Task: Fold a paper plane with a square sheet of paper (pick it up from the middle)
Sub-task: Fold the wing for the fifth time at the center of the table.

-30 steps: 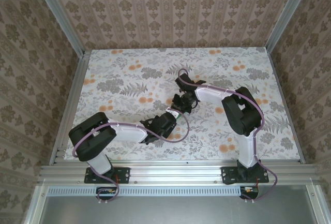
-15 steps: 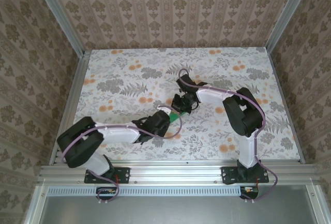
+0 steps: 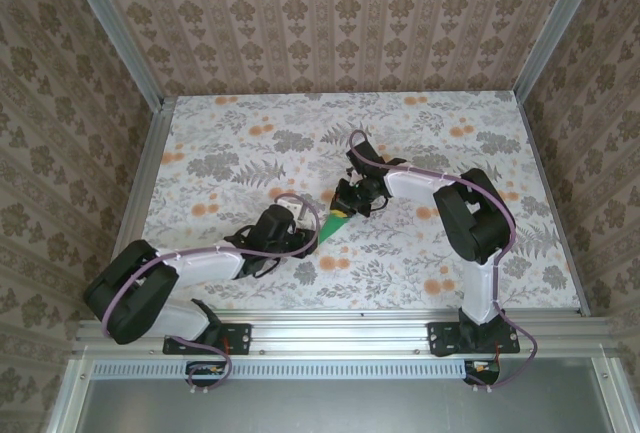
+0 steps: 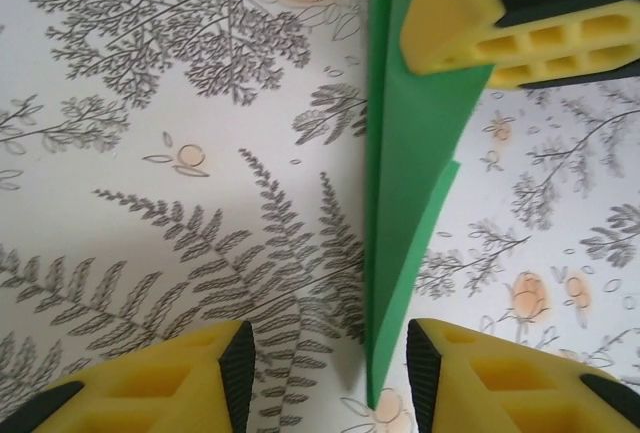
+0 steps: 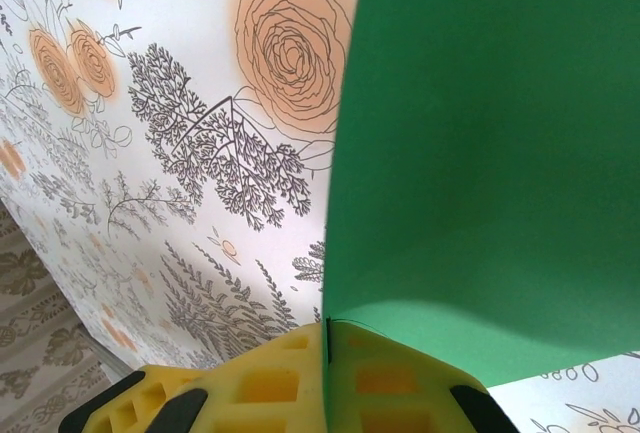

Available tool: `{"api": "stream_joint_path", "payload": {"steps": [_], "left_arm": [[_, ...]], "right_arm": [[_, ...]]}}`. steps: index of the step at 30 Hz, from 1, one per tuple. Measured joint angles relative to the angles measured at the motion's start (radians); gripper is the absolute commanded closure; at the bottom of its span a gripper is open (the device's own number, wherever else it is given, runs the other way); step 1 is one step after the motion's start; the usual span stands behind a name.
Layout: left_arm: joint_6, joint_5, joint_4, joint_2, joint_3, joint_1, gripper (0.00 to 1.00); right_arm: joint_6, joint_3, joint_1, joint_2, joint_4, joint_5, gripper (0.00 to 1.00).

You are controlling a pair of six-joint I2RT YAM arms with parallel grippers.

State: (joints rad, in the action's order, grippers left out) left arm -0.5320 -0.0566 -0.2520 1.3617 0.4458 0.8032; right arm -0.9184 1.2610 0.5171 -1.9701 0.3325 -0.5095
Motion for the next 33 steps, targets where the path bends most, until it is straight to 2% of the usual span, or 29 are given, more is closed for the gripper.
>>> {"api": "stream_joint_path", "payload": {"steps": [6, 12, 17, 23, 33], "left_arm": [[0.001, -0.045, -0.025, 0.0, -0.001, 0.0, 0.6], [0.008, -0.049, -0.024, 0.023, 0.0, 0.0, 0.7], [0.009, -0.053, -0.02, 0.071, 0.005, 0.0, 0.72], [0.01, -0.052, -0.018, 0.088, 0.018, 0.001, 0.81], [0.02, -0.016, 0.022, 0.143, 0.071, 0.037, 0.81]], "right_arm": [[0.0, 0.0, -0.005, 0.0, -0.018, -0.009, 0.95], [0.0, 0.0, -0.005, 0.0, -0.02, -0.023, 0.95], [0.0, 0.0, -0.007, 0.0, -0.02, -0.023, 0.95], [0.0, 0.0, -0.007, 0.0, -0.023, -0.023, 0.96], [0.0, 0.0, -0.009, 0.0, -0.039, -0.028, 0.96]]}}
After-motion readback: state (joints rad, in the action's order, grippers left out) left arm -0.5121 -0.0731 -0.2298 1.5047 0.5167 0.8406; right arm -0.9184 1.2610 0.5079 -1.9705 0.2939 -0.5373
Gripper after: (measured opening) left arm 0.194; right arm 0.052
